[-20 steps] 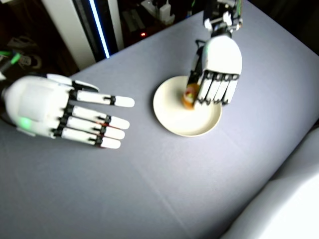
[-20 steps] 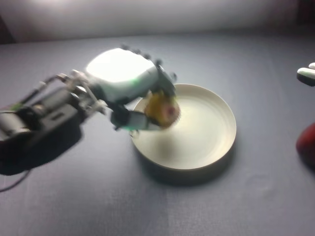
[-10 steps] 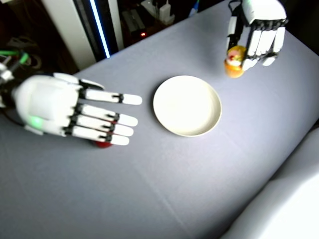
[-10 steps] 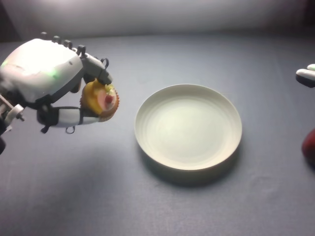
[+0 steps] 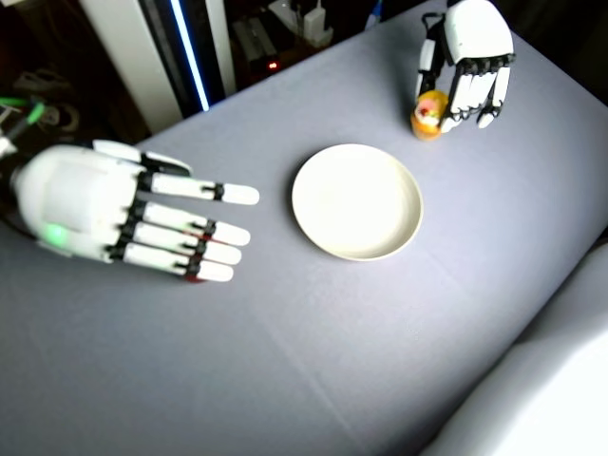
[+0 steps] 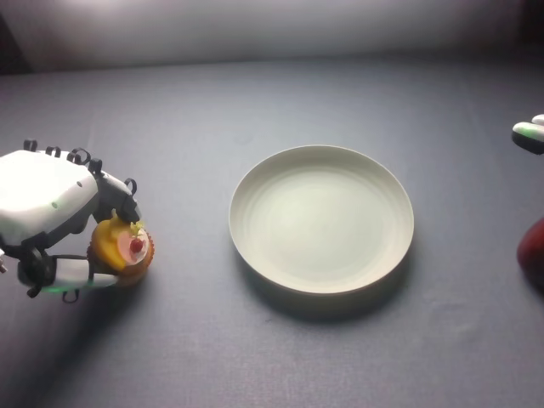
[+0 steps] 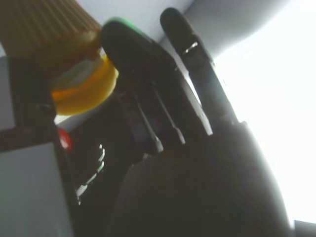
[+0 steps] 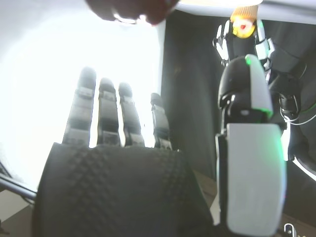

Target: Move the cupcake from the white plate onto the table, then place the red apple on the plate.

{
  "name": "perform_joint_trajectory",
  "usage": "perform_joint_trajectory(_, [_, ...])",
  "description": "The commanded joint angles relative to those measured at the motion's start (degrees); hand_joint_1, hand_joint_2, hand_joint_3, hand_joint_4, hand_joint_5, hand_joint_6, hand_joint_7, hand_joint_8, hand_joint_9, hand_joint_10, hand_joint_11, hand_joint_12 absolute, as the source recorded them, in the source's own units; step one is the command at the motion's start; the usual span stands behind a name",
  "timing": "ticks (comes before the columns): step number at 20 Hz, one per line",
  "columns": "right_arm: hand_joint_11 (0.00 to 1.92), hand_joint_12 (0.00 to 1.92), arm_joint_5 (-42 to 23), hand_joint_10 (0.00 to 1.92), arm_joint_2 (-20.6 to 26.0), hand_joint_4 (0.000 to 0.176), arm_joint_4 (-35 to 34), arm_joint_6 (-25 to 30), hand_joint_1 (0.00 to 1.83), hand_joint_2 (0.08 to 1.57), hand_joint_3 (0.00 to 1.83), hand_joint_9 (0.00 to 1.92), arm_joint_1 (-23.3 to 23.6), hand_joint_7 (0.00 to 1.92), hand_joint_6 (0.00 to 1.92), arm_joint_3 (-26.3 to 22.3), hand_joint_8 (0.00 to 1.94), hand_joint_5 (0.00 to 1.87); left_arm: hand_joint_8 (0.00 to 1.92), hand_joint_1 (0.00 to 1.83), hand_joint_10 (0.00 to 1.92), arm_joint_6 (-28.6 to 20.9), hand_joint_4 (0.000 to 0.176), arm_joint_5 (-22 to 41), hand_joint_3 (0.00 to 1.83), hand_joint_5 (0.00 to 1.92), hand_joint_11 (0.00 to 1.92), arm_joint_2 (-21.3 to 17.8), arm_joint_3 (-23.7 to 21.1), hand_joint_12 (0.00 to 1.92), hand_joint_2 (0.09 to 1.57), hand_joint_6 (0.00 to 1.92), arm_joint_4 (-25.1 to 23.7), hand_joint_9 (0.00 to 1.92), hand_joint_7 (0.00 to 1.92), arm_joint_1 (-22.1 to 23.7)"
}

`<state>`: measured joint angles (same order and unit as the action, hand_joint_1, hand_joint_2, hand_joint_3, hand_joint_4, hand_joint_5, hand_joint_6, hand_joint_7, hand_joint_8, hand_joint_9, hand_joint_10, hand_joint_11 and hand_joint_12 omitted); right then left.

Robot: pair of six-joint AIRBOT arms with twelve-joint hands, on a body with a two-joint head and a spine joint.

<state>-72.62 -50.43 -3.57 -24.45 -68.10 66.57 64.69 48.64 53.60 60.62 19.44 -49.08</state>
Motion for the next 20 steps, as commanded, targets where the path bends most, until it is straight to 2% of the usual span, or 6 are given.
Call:
perform_joint_trajectory(1, [0.01,0.23,-6.53,0.0,0.11,0.176,-1.74,0.38,0.82,1.05,0.0,0.0,0.31,0.0,0.0,0.06,0.0,0.0,0.61,1.39,1.22,0.24,0.0,5.85,0.0,1.11,0.5,0.16,-0.08,0.72,1.06,0.59,-0.1,0.92,1.21,-0.25])
perform_joint_trajectory(5, [0.01,0.23,-6.53,0.0,-0.03,0.176,-1.75,0.38,0.83,1.05,0.0,0.0,0.16,0.0,0.0,0.03,0.0,0.0,0.05,1.11,0.07,0.24,0.0,5.96,0.0,0.8,0.36,0.55,-0.45,0.79,0.95,0.07,1.39,0.76,0.83,-2.23])
perform_joint_trajectory(7, [0.01,0.23,-6.53,0.0,-0.03,0.176,-1.75,0.38,0.82,1.05,0.0,0.0,0.13,0.0,0.0,0.02,0.0,0.0,0.01,1.01,0.01,0.25,0.0,5.82,0.0,0.61,0.19,0.88,-0.45,0.73,0.9,0.01,1.79,0.52,0.55,-2.71])
perform_joint_trajectory(11, [0.0,0.23,-6.53,0.0,-0.03,0.171,-1.74,0.45,0.82,1.0,0.0,0.0,0.02,0.0,0.0,0.02,0.0,0.0,0.0,0.74,0.0,0.33,0.172,6.14,0.0,0.09,0.0,0.87,-0.56,0.39,0.83,0.0,2.07,0.08,0.06,-2.97])
perform_joint_trajectory(17, [0.02,0.01,-5.04,0.0,0.4,0.143,-0.91,0.5,0.99,0.86,0.0,0.0,0.05,0.04,0.01,0.53,0.0,0.04,0.0,0.7,0.0,0.37,0.176,11.59,0.0,0.01,0.0,-1.75,-3.57,0.17,0.8,0.0,1.3,0.01,0.0,-3.95])
perform_joint_trajectory(20, [0.15,1.09,-0.6,0.03,0.63,0.175,0.62,0.5,0.86,0.8,0.0,0.33,0.55,0.12,0.0,1.38,0.0,0.06,0.0,0.74,0.0,0.37,0.176,17.24,0.0,0.0,0.0,-3.99,-6.64,0.07,0.81,0.0,-0.8,0.0,0.0,-4.84])
